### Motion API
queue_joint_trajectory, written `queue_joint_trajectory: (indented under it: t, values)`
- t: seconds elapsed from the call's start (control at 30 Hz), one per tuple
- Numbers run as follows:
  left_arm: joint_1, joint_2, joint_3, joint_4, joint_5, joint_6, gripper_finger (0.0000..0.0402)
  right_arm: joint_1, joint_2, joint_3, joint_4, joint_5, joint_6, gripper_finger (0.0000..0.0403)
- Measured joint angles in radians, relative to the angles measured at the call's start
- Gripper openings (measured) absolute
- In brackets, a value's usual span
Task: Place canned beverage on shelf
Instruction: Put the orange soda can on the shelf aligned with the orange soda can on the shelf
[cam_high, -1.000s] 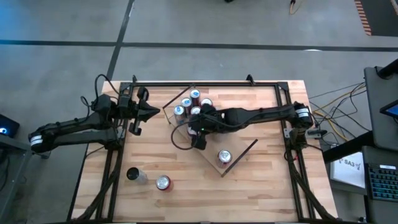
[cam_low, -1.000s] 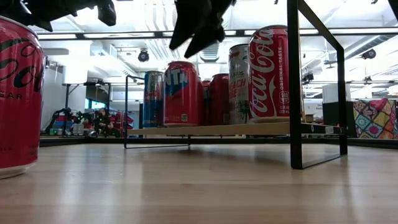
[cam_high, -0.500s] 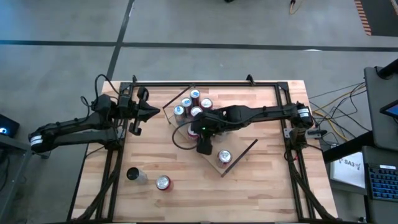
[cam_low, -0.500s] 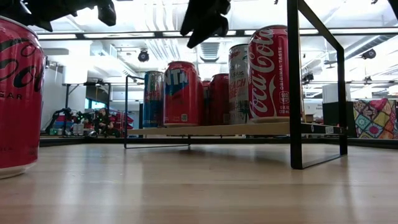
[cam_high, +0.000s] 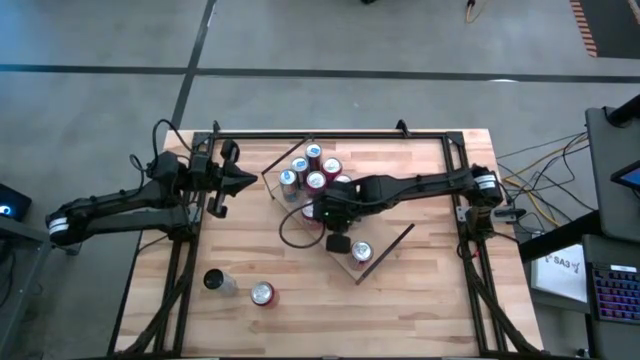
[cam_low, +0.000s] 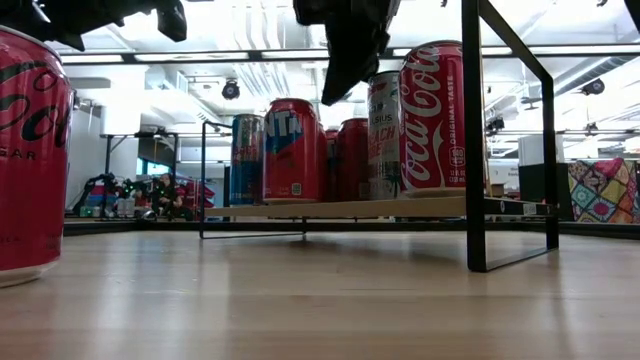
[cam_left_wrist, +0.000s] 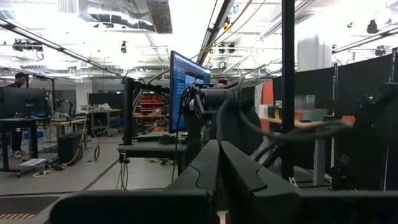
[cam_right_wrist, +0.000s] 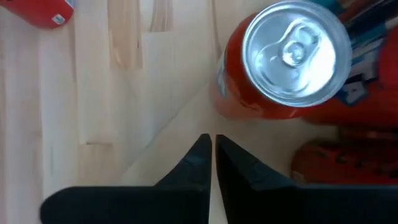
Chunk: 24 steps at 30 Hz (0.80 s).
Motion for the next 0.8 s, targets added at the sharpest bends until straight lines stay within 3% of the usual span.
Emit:
queue_joint_trajectory:
  t: [0.8]
  values:
    - [0.0, 0.0, 0.0, -0.001, 0.001, 0.0, 0.0, -0.002, 0.05, -0.009, 0.118, 0.02, -0.085, 0.0009]
